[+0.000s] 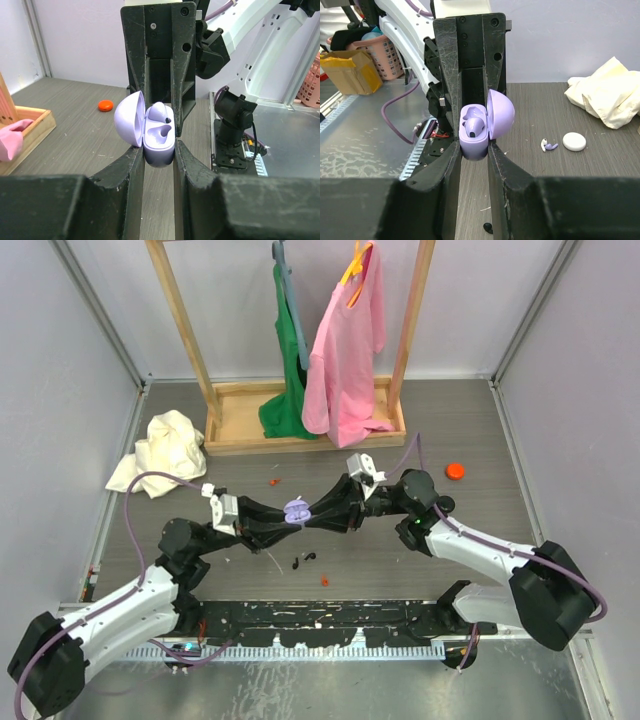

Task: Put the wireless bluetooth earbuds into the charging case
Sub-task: Adjust the charging case.

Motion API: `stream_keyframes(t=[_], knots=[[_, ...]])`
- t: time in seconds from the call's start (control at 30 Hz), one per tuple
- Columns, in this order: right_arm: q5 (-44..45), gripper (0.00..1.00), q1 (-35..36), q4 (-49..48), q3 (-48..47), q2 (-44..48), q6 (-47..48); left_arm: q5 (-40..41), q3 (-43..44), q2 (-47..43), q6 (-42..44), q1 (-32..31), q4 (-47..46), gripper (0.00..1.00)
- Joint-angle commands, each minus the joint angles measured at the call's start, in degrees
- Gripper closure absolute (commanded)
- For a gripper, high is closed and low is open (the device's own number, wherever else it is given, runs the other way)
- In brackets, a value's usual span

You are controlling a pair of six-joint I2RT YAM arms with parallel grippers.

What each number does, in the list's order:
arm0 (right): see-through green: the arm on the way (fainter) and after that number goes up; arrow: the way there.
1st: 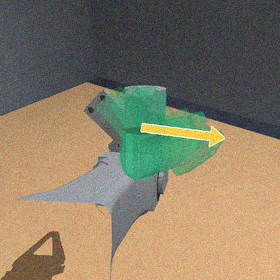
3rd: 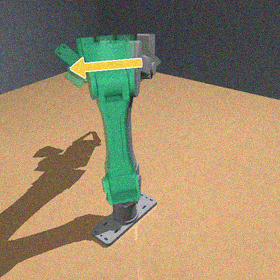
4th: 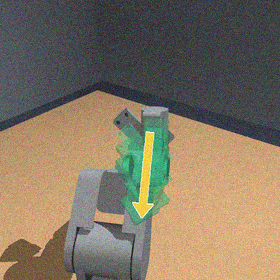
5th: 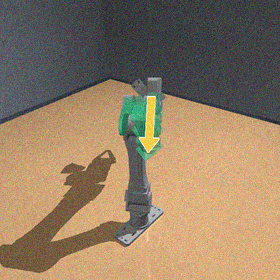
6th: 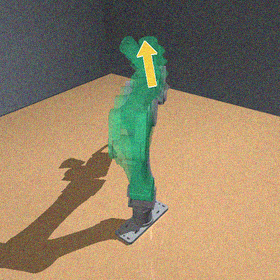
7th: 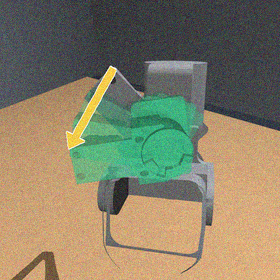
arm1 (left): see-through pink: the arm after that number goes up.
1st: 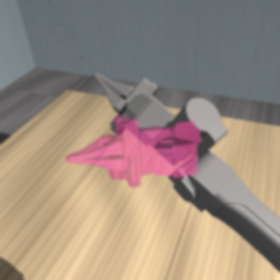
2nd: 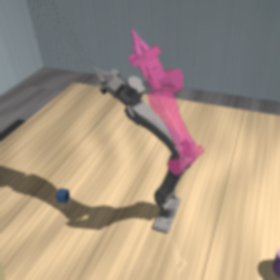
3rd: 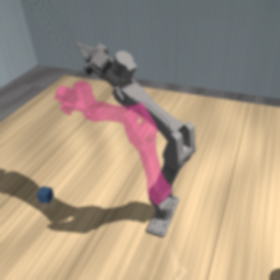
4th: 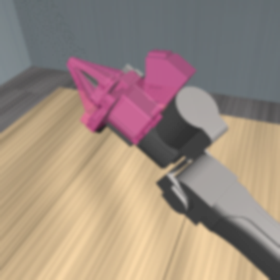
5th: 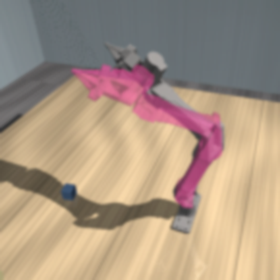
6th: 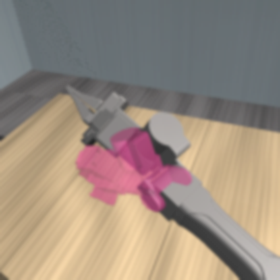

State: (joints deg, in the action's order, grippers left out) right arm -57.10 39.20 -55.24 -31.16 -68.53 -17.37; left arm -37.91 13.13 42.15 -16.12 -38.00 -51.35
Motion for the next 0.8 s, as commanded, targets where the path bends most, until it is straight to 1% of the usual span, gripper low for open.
stream_keyframes(t=[0.0, 0.13, 0.43, 0.77], knots=[[-0.69, 0.69, -1.50, -6.67, -0.98, 0.01, -3.63, -0.78, 2.55, 1.53, 0.18, 1.00, -7.99, 1.00], [-0.79, 0.68, -1.41, -7.49, -0.99, 0.05, -4.04, -2.18, 3.42, 2.85, -0.15, 1.00, -8.59, 1.00], [-2.02, 0.59, -1.44, -9.70, -1.09, -1.08, -5.70, -2.87, 3.96, 4.03, -0.71, 1.06, -9.77, 1.00], [-1.38, 0.57, -1.33, -11.08, -1.55, -2.18, -6.64, -4.13, 4.86, 6.30, -2.08, 0.78, -12.72, 1.00]])
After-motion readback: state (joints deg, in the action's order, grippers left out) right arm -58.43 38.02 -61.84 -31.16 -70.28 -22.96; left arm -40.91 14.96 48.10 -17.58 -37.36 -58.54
